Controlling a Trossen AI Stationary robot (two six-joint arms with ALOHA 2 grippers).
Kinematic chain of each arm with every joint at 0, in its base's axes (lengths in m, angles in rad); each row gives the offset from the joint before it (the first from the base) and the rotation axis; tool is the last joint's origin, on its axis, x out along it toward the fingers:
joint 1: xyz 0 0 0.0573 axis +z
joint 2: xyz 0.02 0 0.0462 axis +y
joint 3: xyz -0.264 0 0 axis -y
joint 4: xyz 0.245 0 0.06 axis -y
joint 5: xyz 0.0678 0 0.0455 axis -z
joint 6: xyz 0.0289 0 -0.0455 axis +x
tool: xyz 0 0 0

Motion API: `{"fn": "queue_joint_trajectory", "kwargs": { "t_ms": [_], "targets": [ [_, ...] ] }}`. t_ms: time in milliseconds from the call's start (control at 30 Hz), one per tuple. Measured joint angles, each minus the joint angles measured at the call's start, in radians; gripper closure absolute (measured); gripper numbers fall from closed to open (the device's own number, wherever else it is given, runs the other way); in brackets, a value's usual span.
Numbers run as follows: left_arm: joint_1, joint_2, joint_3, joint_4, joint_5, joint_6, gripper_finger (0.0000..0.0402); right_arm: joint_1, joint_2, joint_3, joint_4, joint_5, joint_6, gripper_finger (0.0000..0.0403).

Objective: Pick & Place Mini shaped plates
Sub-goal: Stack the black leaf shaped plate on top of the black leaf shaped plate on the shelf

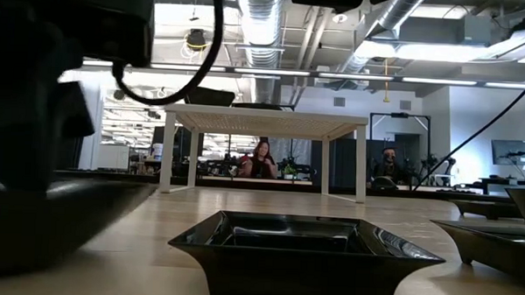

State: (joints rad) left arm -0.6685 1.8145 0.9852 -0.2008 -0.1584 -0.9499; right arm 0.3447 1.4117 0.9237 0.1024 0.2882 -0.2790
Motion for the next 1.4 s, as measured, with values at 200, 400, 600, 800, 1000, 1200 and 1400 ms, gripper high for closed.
{"fn": "queue_joint_trajectory", "kwargs": {
  "t_ms": [200,400,600,800,1000,1200,1400],
  "targets": [
    [0.048,-0.032,0.0,-0.005,-0.046,0.01,0.0394,0.0,0.0,0.0,0.002,0.001,-0.007,0.0242],
    [0.125,-0.187,0.001,-0.003,-0.116,0.181,0.0395,0.015,-0.029,0.0,-0.014,0.075,-0.069,0.0242],
    [0.243,-0.4,0.003,0.001,-0.305,0.578,0.0395,0.039,-0.104,0.001,-0.16,0.241,-0.046,0.0242],
    [0.477,-0.564,0.003,0.006,-0.287,0.898,0.0395,0.013,-0.124,0.001,-0.288,0.296,0.042,0.0242],
    [0.778,-0.613,0.003,0.042,-0.16,1.086,0.0396,-0.038,-0.114,0.0,-0.301,0.292,0.067,0.0242],
    [1.007,-0.585,0.003,0.105,0.04,1.155,0.0394,-0.072,-0.116,0.0,-0.33,0.289,0.124,0.0242],
    [1.095,-0.501,0.003,0.122,0.174,1.207,0.0393,-0.086,-0.114,0.0,-0.335,0.286,0.149,0.0242]
  ]
}}
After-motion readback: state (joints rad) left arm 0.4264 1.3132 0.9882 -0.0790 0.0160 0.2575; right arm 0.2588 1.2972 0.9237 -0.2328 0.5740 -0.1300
